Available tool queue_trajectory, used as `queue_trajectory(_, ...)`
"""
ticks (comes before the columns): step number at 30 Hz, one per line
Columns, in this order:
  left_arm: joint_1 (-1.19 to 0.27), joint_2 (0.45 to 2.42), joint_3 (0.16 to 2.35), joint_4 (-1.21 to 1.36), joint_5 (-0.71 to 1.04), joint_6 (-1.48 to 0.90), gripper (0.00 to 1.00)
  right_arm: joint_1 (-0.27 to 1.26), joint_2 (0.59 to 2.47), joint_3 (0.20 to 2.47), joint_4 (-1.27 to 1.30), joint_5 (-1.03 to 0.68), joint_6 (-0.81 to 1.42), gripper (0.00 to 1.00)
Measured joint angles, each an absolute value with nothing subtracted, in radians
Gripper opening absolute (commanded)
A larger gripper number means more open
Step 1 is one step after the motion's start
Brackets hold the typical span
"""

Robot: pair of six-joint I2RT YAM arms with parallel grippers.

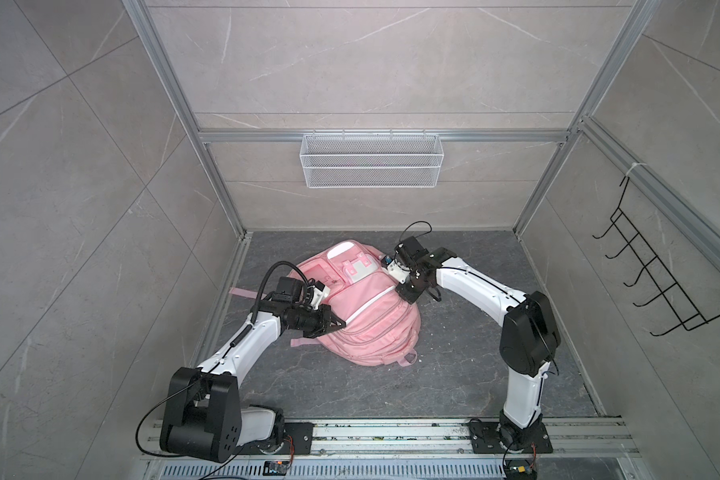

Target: Pack the student bag

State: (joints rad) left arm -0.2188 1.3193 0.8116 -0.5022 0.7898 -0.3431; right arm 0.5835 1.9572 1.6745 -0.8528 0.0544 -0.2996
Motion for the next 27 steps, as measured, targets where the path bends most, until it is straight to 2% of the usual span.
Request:
queue_trajectory(2,-0.219,1.32,0.809,-0.491,0.79,-0.343,0.0,0.587,1.975,1.69,-0.858,0.065,-0.289,0.06)
queue_trajectory(7,-0.218,1.321,0.805,-0.485,0.789,-0.343,0.0,0.59,1.987,1.697,-0.864,0.073,-0.268,0.17)
queue_trajectory(13,-0.218,1.321,0.804,-0.503,0.786,-0.345,0.0,0.579,1.983,1.698,-0.831,0.116,-0.223,0.4)
queue_trajectory(14,-0.217,1.321,0.804,-0.507,0.786,-0.348,0.08,0.576,1.98,1.697,-0.82,0.117,-0.218,0.44)
queue_trajectory(16,-0.217,1.314,0.804,-0.51,0.788,-0.367,0.36,0.569,1.953,1.678,-0.789,0.12,-0.187,0.52)
queue_trajectory(19,-0.22,1.285,0.811,-0.51,0.797,-0.42,0.65,0.562,1.867,1.61,-0.765,0.12,-0.127,0.66)
queue_trajectory(20,-0.22,1.275,0.818,-0.508,0.797,-0.441,0.7,0.559,1.835,1.587,-0.762,0.119,-0.108,0.71)
queue_trajectory(23,-0.221,1.252,0.872,-0.51,0.791,-0.496,0.82,0.543,1.713,1.501,-0.759,0.114,-0.002,0.74)
queue_trajectory(27,-0.213,1.251,0.973,-0.552,0.743,-0.529,0.83,0.498,1.569,1.377,-0.76,0.084,0.154,0.76)
